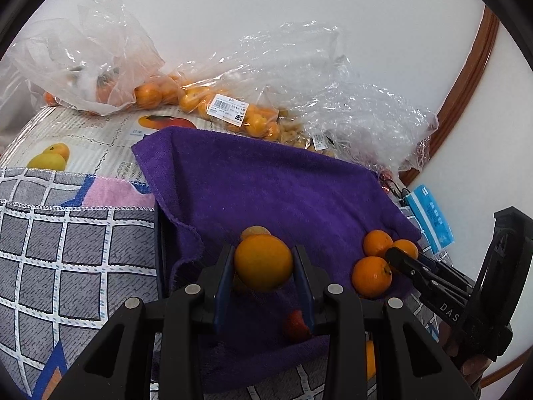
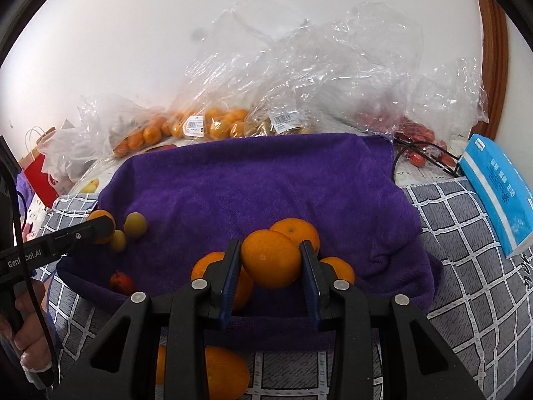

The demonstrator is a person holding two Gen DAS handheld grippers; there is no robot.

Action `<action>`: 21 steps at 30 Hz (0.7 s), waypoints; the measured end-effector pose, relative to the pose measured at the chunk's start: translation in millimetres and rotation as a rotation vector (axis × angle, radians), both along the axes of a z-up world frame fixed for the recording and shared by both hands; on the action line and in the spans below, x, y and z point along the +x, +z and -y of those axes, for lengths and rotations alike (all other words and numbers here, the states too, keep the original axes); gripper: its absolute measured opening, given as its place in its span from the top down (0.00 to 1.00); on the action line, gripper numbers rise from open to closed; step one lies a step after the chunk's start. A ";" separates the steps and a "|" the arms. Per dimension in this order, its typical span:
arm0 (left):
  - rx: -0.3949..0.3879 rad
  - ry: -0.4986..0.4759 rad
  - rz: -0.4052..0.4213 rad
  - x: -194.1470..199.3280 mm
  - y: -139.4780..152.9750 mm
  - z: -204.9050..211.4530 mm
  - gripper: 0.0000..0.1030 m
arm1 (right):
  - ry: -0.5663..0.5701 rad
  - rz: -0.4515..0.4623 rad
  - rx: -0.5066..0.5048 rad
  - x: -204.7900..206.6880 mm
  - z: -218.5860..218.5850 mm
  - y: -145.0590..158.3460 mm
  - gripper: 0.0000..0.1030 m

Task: Organize fruits
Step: 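Open the right tool to drop its orange while the left tool holds its orange, then open the left tool to drop its orange onto the towel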

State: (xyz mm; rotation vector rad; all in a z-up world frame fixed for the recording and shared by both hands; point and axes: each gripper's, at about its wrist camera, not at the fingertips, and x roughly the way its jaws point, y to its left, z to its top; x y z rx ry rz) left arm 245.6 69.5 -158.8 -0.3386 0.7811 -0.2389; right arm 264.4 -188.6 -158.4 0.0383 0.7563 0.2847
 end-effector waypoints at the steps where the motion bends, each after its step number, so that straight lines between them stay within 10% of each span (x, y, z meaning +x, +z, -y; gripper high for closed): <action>1: 0.001 -0.003 -0.002 0.3 -0.4 0.5 0.68 | 0.000 0.000 0.000 0.1 0.1 0.1 0.66; 21: 0.031 -0.025 -0.001 -0.5 -0.7 5.8 0.68 | -0.006 0.020 -0.014 -1.8 0.0 2.0 0.59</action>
